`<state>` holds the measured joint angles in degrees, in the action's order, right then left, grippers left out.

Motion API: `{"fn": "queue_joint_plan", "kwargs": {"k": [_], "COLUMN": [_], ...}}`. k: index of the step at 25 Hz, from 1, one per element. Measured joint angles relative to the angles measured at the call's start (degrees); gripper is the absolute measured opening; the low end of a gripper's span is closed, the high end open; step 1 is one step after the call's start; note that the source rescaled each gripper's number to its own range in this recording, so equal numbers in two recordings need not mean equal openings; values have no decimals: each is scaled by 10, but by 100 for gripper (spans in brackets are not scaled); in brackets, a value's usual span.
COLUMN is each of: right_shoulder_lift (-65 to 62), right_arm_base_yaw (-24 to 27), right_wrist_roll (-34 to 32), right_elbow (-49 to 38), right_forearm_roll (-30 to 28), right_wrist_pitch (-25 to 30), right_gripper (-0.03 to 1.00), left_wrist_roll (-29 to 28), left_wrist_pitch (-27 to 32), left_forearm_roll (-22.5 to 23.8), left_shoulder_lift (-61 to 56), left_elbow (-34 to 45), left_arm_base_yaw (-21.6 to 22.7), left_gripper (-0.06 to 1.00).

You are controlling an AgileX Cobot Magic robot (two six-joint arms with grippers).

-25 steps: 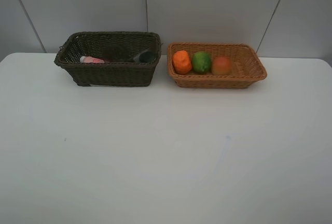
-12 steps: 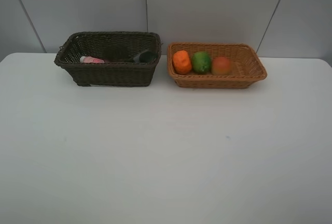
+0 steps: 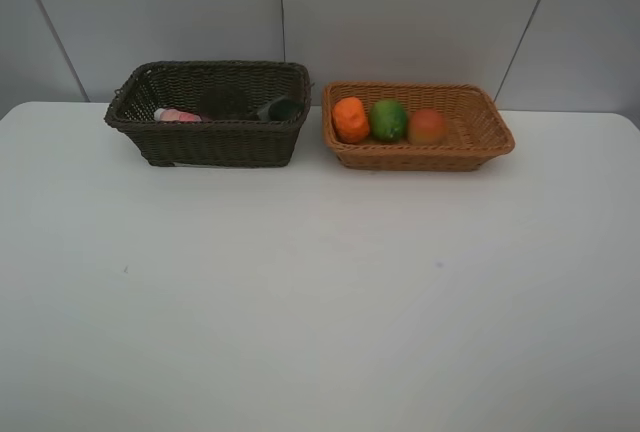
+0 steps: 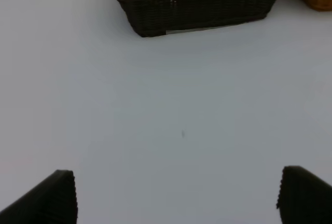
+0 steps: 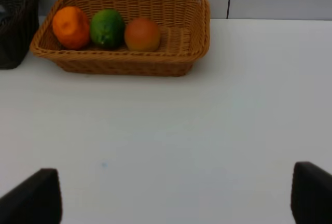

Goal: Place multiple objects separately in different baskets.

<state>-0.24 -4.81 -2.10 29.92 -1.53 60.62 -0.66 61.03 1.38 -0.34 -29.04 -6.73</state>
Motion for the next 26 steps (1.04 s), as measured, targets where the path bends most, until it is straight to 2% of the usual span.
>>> {"fn": "queue_joint_plan", "kwargs": {"k": [3,8,26], "right_shoulder_lift": [0,0,0], "right_arm_base_yaw": [0,0,0], "right_wrist_roll": [0,0,0], "right_elbow": [0,0,0], "right_forearm_roll": [0,0,0], "right_wrist_pitch": [0,0,0], "right_gripper": [94,94,94], "left_wrist_roll": [0,0,0], "left_wrist_pitch": [0,0,0], "left_forearm_roll": [0,-1,-2], "left_shoulder_lift": [0,0,0], "left_elbow": [0,0,0], "left_arm_base_yaw": [34,59,59], "left_gripper": [100,100,100]}}
